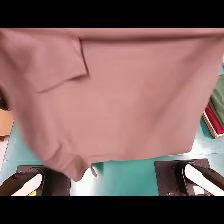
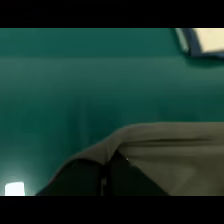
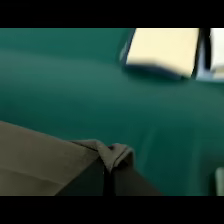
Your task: Fold the shirts.
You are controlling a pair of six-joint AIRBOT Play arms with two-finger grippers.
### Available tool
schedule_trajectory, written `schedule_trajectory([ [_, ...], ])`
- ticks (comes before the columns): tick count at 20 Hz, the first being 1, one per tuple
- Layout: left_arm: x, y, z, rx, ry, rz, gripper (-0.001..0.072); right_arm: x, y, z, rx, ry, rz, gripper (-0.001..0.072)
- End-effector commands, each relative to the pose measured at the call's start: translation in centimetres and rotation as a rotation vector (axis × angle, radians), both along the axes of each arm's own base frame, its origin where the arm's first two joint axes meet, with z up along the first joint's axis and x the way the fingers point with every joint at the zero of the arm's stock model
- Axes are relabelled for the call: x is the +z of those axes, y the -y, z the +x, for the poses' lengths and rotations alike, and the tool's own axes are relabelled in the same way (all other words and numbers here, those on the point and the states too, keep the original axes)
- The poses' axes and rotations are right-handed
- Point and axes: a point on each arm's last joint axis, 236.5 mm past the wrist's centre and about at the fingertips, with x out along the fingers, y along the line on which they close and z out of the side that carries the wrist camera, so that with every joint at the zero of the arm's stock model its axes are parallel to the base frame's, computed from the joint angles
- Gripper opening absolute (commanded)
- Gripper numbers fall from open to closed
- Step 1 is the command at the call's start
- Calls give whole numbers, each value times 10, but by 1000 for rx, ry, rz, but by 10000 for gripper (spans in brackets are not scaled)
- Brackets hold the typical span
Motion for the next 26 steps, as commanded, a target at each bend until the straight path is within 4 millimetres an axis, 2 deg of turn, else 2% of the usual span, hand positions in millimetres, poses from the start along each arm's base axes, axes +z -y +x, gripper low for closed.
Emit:
schedule_trajectory([
  [1, -153, 6, 45, -43, -378, 6, 28, -139, -1, 33, 8, -339, -22, 14],
  [2, -192, 9, 54, -66, -455, 5, 28, -173, -5, 41, 15, -412, -14, 14],
  [4, -247, 14, 75, -99, -529, 0, 28, -226, -11, 57, 20, -509, 9, 14],
  [6, -274, 20, 103, -110, -504, -22, 28, -255, -15, 81, 15, -546, 36, 15],
  [7, -278, 21, 116, -99, -481, -35, 28, -261, -13, 94, 0, -550, 48, 14],
  [9, -277, 16, 134, -83, -443, -26, 28, -258, -10, 120, -14, -526, 55, 14],
  [10, -271, 14, 138, -90, -422, -15, 28, -249, -9, 130, -12, -500, 51, 14],
  [12, -266, 8, 133, -114, -435, 4, 29, -233, -6, 137, -5, -467, 32, 14],
  [15, -283, -4, 104, -137, -570, 0, 28, -229, -2, 122, 15, -474, 12, 14],
  [23, -373, -3, 42, -141, -811, -33, 28, -306, -9, 48, -17, -645, 47, 14],
  [26, -391, -2, 25, -147, -865, -37, 29, -323, -14, 32, -24, -675, 62, 15],
])
